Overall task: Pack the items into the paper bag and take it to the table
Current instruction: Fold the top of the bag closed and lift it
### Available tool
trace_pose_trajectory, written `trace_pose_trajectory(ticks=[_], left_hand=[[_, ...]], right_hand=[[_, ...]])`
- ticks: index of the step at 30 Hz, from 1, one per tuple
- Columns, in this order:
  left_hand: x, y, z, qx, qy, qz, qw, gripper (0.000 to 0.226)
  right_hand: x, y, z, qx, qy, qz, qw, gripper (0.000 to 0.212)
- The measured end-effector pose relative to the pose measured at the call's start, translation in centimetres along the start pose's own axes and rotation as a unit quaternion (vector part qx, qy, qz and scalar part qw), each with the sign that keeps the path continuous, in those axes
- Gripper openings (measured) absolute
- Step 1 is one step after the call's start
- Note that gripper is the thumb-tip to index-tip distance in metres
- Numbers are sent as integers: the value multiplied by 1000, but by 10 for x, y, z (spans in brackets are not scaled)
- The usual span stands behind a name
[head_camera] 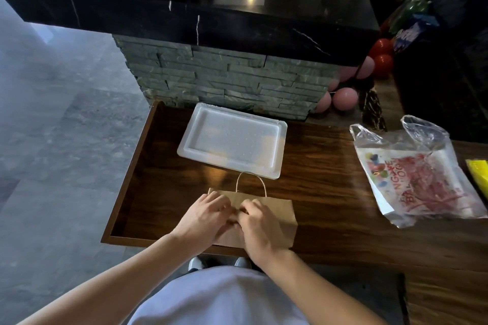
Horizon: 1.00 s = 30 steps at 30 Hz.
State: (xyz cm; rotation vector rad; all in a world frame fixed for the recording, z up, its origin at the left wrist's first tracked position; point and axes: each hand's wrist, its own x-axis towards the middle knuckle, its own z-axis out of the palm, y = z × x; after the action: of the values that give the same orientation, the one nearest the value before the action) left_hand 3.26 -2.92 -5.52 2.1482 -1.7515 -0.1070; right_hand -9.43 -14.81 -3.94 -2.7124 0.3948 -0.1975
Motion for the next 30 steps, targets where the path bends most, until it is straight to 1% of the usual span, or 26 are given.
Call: trace_pose_trajectory(ticks=[1,3,5,6,10,13,15,16,18,19,21,23,24,25,26,27,29,30], left_hand=[[1,-3,0,-7,2,-11,1000,20],[-2,-10,2,-10,5,-28,1000,19],[-11,-17,3,-15,12,-46,999,19],[-17,-21,5,-16,20,-56,998,19],[-33,-27,10,-52,52,-103,992,20],[-38,-26,16,-125,71,-153,978,16],[-39,-28,21,-201,63,-216,953,21],[-39,-29,23,-240,58,-254,935,29],[-39,-33,24,-319,31,-319,892,49],[-38,-34,24,-356,9,-335,872,58],[-38,-36,25,-426,-31,-346,836,71],[-36,-37,27,-506,-48,-341,791,80],[-33,-36,28,-532,-53,-337,775,83],[-30,-35,30,-540,-59,-338,769,84],[-28,-34,33,-533,-66,-344,770,84],[-26,-32,34,-513,-76,-351,780,84],[-25,-30,37,-455,-101,-359,809,83],[-25,-30,38,-436,-111,-359,818,83]], right_hand=[[4,0,5,-1,2,-2,1000,13],[8,9,11,-11,-20,9,1000,9],[5,23,11,-18,-45,27,998,10],[1,32,10,-18,-44,34,998,11],[-27,71,-5,-18,0,93,996,28],[-55,99,-13,34,37,144,988,27],[-63,105,-14,105,49,196,974,24],[-64,106,-13,157,47,235,958,24],[-64,105,-13,263,-2,316,911,34],[-65,104,-13,305,-39,340,889,41],[-65,99,-10,366,-91,340,862,62],[-64,94,-3,412,-94,338,841,79],[-62,93,0,434,-87,343,828,82],[-59,94,1,456,-85,347,815,84],[-57,96,2,471,-88,346,807,85],[-55,98,3,475,-95,340,806,86],[-54,101,4,462,-112,323,818,86],[-53,103,4,456,-120,314,824,87]])
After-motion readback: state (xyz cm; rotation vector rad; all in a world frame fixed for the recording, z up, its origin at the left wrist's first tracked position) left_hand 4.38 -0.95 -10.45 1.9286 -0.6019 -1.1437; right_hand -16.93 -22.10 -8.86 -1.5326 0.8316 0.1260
